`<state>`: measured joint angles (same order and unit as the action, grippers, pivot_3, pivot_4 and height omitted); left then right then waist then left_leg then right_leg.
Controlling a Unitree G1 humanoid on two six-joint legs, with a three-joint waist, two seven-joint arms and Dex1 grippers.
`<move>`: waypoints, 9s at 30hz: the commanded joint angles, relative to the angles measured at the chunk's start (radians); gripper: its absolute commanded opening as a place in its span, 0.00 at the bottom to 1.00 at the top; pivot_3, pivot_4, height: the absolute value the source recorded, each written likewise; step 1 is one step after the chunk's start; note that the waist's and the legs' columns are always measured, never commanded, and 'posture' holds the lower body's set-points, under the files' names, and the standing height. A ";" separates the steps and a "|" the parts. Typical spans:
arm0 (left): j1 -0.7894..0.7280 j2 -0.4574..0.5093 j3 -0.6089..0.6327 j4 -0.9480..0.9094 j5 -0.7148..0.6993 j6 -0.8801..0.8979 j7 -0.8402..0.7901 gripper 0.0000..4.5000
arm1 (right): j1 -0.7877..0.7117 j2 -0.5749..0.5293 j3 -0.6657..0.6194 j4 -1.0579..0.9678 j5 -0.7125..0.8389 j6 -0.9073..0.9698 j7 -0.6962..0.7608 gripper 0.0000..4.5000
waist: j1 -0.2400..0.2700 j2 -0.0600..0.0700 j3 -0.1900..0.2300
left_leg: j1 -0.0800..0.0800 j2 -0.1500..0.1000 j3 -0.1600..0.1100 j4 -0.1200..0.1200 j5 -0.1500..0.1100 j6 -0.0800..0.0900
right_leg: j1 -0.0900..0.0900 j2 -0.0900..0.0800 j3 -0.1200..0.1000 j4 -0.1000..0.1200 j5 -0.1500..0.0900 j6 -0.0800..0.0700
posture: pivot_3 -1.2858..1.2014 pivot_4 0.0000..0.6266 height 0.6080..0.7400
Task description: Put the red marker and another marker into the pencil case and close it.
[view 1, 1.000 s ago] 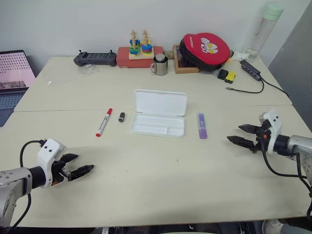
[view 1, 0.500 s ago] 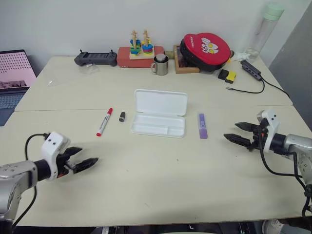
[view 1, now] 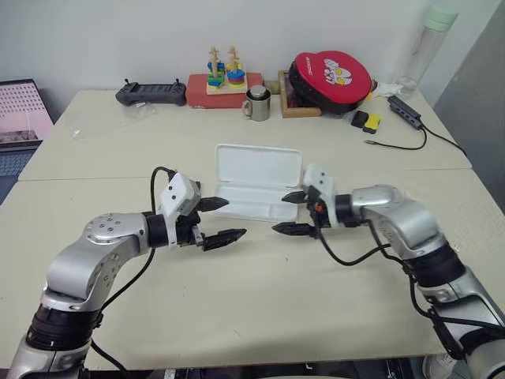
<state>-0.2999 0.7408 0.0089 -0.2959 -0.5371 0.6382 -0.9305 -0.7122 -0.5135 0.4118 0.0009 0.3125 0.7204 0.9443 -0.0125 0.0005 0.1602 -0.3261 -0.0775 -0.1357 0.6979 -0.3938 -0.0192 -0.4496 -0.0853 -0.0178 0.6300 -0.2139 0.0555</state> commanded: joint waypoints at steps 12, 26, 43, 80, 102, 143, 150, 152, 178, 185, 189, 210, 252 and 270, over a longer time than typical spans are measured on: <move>-0.044 -0.042 -0.005 0.047 0.033 -0.077 -0.008 1.00 | -0.081 0.091 0.082 0.166 -0.158 -0.037 0.025 0.43 | -0.019 -0.001 -0.001 | -0.001 0.000 0.001 0.002 0.000 0.000 | -0.003 -0.001 0.000 0.004 0.000 0.000 | 0.52 0.24 1.00; 0.007 0.002 0.037 0.050 0.031 -0.081 -0.018 1.00 | -0.018 0.054 0.066 0.028 -0.169 -0.185 0.115 0.00 | -0.020 -0.001 -0.001 | -0.002 -0.001 0.003 0.004 0.000 0.000 | -0.007 -0.001 0.002 0.013 0.000 0.000 | 0.52 0.24 1.00; 0.210 0.054 0.270 -0.052 -0.055 0.022 0.046 1.00 | 0.097 -0.013 0.143 -0.134 -0.196 -0.198 0.217 0.09 | -0.019 -0.002 -0.001 | -0.002 -0.001 0.003 0.004 0.000 0.000 | -0.007 -0.001 0.002 0.013 0.000 0.000 | 0.52 0.24 1.00; -0.026 -0.051 0.215 0.466 0.178 0.116 0.413 0.49 | -0.121 0.219 -0.208 -0.254 0.138 0.021 -0.070 1.00 | -0.021 -0.006 -0.004 | -0.002 -0.002 0.001 0.010 0.000 0.000 | -0.007 -0.001 0.001 0.017 0.000 -0.001 | 0.52 0.24 1.00; -0.145 -0.096 0.156 0.162 0.104 -0.303 0.161 0.10 | -0.104 0.083 -0.298 -0.264 0.203 0.018 -0.028 1.00 | -0.018 -0.008 -0.004 | -0.007 -0.002 -0.001 0.014 0.000 -0.001 | -0.007 -0.003 0.001 0.015 0.000 -0.001 | 0.52 0.24 1.00; -0.187 -0.128 -0.093 0.131 0.159 -0.286 -0.132 0.91 | 0.132 -0.042 -0.265 -0.324 0.027 0.386 -0.460 1.00 | -0.015 -0.007 -0.004 | -0.006 -0.001 0.002 0.014 0.000 0.000 | -0.007 -0.002 0.003 0.016 0.000 -0.001 | 0.52 0.24 1.00; -0.209 -0.195 -0.077 0.031 0.064 -0.139 -0.045 1.00 | 0.130 0.140 -0.301 -0.254 -0.071 0.511 -0.686 1.00 | -0.016 -0.007 -0.004 | -0.006 -0.001 0.002 0.014 0.000 0.000 | -0.007 -0.002 0.004 0.017 0.000 -0.001 | 0.52 0.24 1.00; -0.209 -0.195 -0.088 0.029 0.074 -0.136 -0.040 1.00 | 0.140 0.180 -0.290 -0.241 -0.096 0.527 -0.729 1.00 | -0.017 -0.006 -0.004 | -0.006 -0.001 0.002 0.014 0.000 0.000 | -0.007 -0.002 0.004 0.017 0.000 -0.001 | 0.52 0.24 1.00; -0.142 -0.090 0.061 -0.039 -0.006 -0.068 -0.016 1.00 | 0.026 0.226 -0.436 -0.212 -0.091 0.237 -0.684 0.24 | -0.025 -0.005 -0.004 | -0.004 -0.001 0.004 0.014 0.000 0.000 | -0.007 -0.001 0.005 0.017 0.000 -0.001 | 0.52 0.24 1.00; 0.164 0.110 0.220 -0.088 0.015 -0.084 -0.108 1.00 | -0.053 0.143 -0.282 -0.321 0.116 0.215 -0.284 0.24 | -0.049 -0.005 -0.004 | -0.002 0.000 0.003 0.008 0.000 0.000 | -0.007 0.000 0.005 0.016 0.000 -0.001 | 0.52 0.24 1.00; 0.339 0.175 0.292 -0.035 0.055 -0.149 -0.161 1.00 | -0.091 0.090 -0.046 -0.316 0.079 0.210 -0.146 0.24 | -0.045 -0.004 -0.003 | -0.003 0.000 0.003 0.008 0.000 0.000 | -0.008 0.000 0.004 0.014 0.000 -0.001 | 0.52 0.24 1.00; 0.444 0.163 0.334 -0.054 0.039 -0.152 -0.107 1.00 | -0.134 0.205 0.281 -0.077 -0.146 0.042 -0.017 0.39 | -0.019 -0.005 -0.004 | -0.003 0.000 0.001 0.009 0.000 0.000 | -0.007 -0.001 0.003 0.015 0.000 -0.001 | 0.52 0.24 1.00; -0.235 -0.168 0.104 0.694 0.285 -0.138 0.341 1.00 | -0.170 0.308 -0.141 -0.189 0.035 0.062 -0.219 1.00 | -0.028 -0.008 -0.005 | -0.003 -0.003 0.000 0.013 0.000 -0.001 | -0.007 -0.001 0.001 0.018 0.000 -0.001 | 0.52 0.24 1.00; -0.286 -0.215 0.105 0.772 0.317 -0.175 0.350 0.29 | -0.173 0.297 -0.172 -0.163 0.026 0.048 -0.261 1.00 | -0.023 -0.008 -0.005 | -0.003 -0.003 0.000 0.014 0.000 -0.001 | -0.007 -0.002 0.001 0.018 0.000 -0.001 | 0.52 0.24 1.00</move>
<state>-0.5966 0.5262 0.1061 0.4842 -0.2229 0.4651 -0.5791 -0.8751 -0.2178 0.2673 -0.1502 0.3345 0.7908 0.6913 -0.0357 -0.0074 0.1552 -0.3294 -0.0804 -0.1358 0.7118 -0.3942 -0.0199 -0.4567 -0.0870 -0.0169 0.6484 -0.2139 0.0545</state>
